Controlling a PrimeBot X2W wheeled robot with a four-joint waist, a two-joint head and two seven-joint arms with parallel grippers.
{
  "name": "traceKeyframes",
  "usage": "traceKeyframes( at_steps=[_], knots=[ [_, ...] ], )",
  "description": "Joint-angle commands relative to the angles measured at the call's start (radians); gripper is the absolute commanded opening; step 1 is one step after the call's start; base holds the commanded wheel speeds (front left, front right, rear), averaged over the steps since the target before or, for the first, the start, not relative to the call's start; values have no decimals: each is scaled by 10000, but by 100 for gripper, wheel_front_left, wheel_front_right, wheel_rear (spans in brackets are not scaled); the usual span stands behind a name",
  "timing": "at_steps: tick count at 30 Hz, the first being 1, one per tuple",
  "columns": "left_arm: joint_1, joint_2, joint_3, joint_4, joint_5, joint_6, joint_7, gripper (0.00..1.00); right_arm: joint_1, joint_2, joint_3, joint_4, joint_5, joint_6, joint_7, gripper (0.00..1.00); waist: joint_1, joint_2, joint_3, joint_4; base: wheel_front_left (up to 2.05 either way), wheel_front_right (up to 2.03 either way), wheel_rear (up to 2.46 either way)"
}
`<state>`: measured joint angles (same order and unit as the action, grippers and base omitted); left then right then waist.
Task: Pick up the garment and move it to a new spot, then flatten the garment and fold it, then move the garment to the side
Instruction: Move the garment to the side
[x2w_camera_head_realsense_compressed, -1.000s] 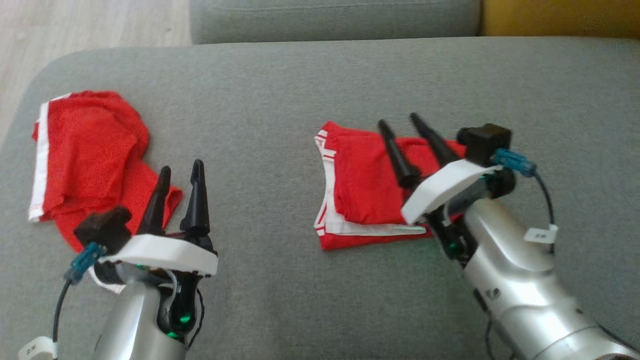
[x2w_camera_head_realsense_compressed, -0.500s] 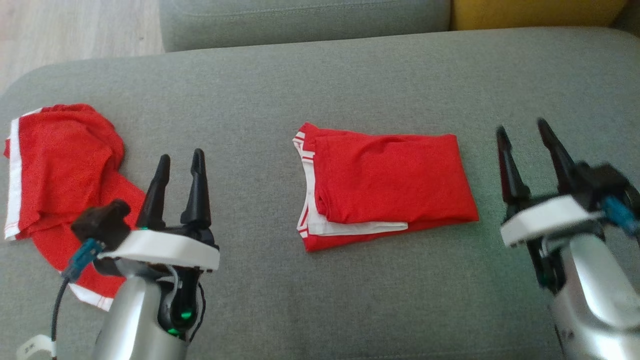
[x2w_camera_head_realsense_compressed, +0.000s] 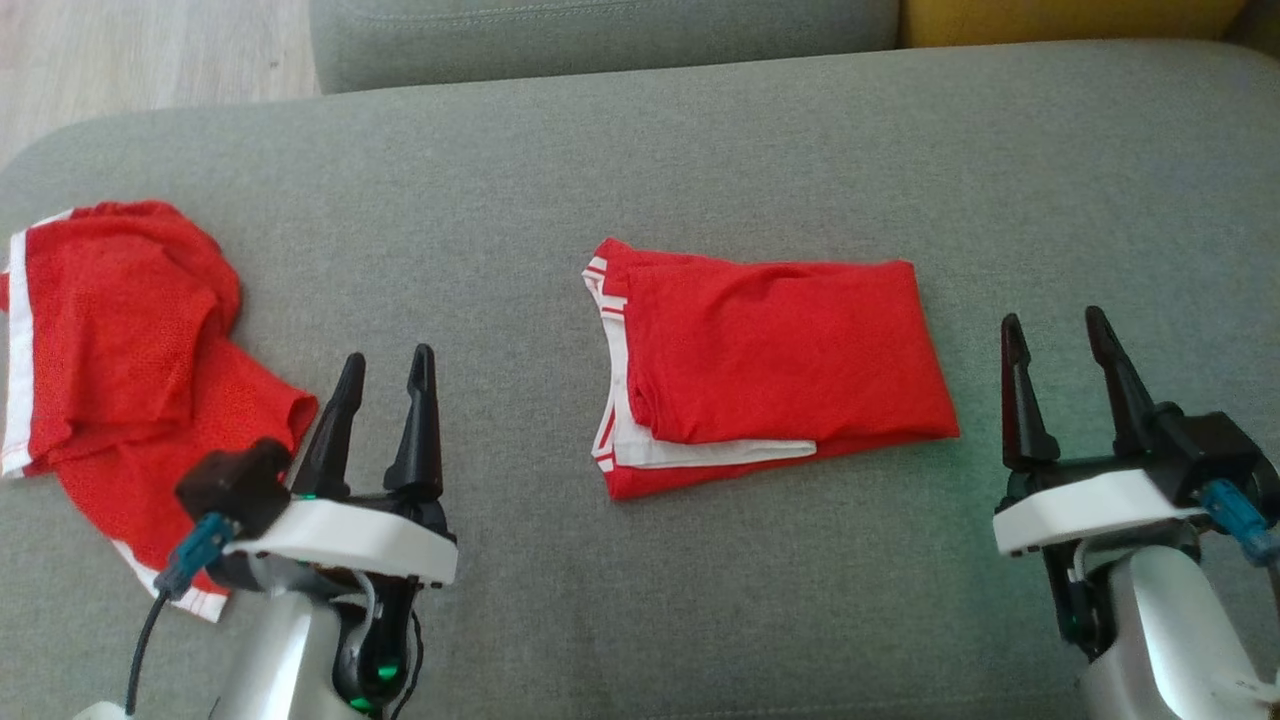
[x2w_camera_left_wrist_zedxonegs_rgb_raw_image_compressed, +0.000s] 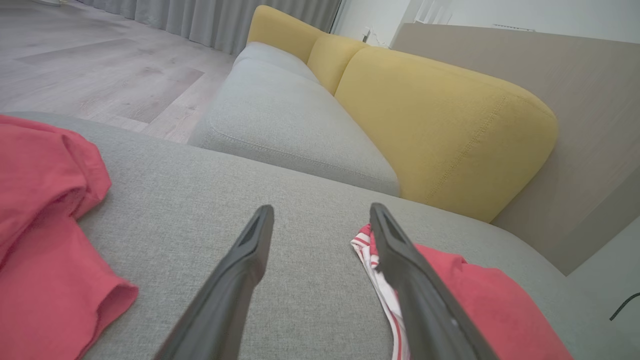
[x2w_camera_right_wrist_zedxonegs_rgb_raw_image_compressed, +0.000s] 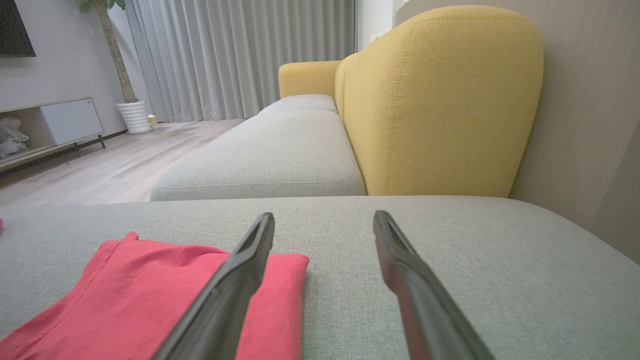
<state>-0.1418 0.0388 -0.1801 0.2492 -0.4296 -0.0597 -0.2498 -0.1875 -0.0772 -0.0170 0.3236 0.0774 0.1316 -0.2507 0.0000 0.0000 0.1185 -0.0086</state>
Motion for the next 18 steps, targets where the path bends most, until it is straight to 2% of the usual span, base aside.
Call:
traceKeyframes(
  at_steps=[1, 7, 13, 18],
  knots=[
    [-357, 114, 262, -403, 68, 64, -120, 100, -140, 7, 171, -340, -89, -9, -95, 100, 0, 0, 66, 37, 0, 0, 0],
    [-498, 114, 220, -422, 38, 63, -120, 100, -430, 64, 84, -104, 163, -9, 409, 100, 0, 0, 332, 127, 0, 0, 0],
    [-715, 114, 128, -368, 19, 36, -120, 100, -995, 180, 163, 628, 990, -9, 1350, 100, 0, 0, 806, 326, 0, 0, 0],
    [-963, 114, 56, -294, 4, 25, -120, 100, -1484, 223, 308, 1286, 1397, -9, 1687, 100, 0, 0, 1215, 548, 0, 0, 0]
  ],
)
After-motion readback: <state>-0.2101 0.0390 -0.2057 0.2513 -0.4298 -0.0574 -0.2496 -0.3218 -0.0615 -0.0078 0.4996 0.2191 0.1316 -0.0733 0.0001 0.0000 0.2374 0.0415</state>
